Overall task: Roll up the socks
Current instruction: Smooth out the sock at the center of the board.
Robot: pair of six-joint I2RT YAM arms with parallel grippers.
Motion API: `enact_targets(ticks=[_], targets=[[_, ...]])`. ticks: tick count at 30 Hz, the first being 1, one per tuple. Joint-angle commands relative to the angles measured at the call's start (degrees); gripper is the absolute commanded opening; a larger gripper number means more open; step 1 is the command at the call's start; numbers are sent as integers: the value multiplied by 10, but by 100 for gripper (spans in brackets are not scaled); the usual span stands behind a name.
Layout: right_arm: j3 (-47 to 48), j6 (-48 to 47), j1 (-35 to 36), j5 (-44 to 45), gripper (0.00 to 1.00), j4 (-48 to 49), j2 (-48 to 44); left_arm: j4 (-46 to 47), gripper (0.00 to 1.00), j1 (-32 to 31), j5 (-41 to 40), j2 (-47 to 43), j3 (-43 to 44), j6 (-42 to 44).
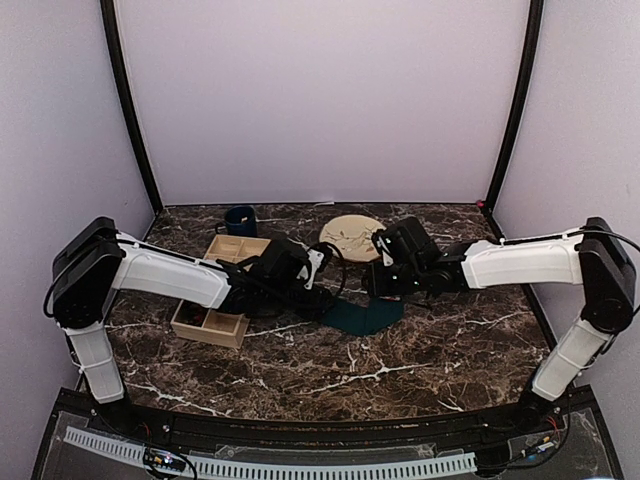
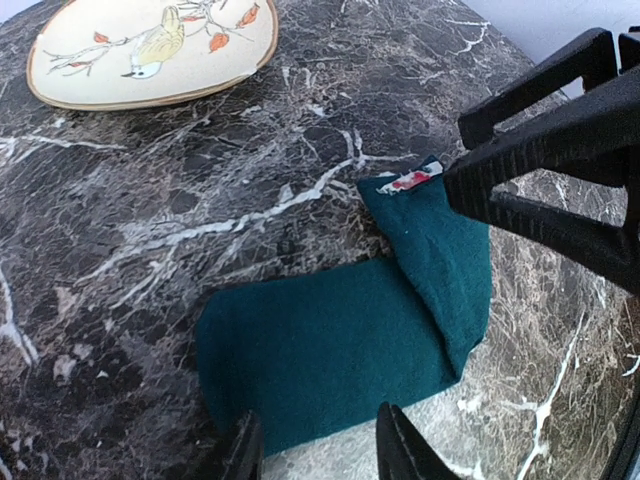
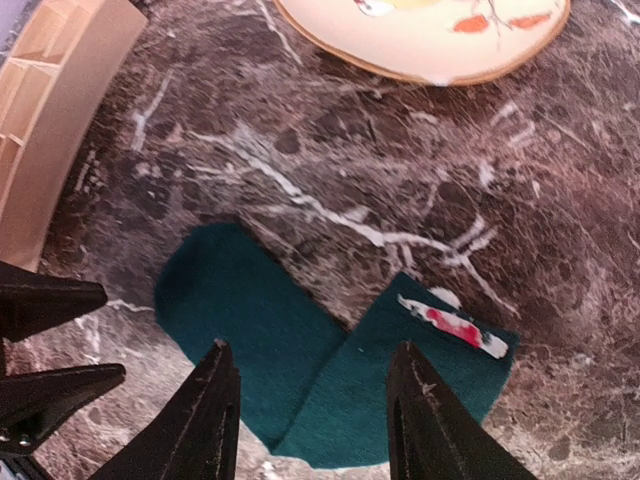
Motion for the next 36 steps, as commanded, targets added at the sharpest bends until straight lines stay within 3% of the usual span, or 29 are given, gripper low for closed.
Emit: enact_targets(ticks=[1,13,22,36], targets=[[-31,-6,-12,28,46,-21,-24,-43,41,-11,5,47,62,5],[-41,-22,-41,15,46,-28,-23,-133,25,-16,-23,143,164,-4],[-5,-52,-69,-13,57,-30,45,-159,23,-16,-22,169,169,-13],[3,-82,-103,-75,60,-37,81,-185,23,-16,-20,189,185,-1]])
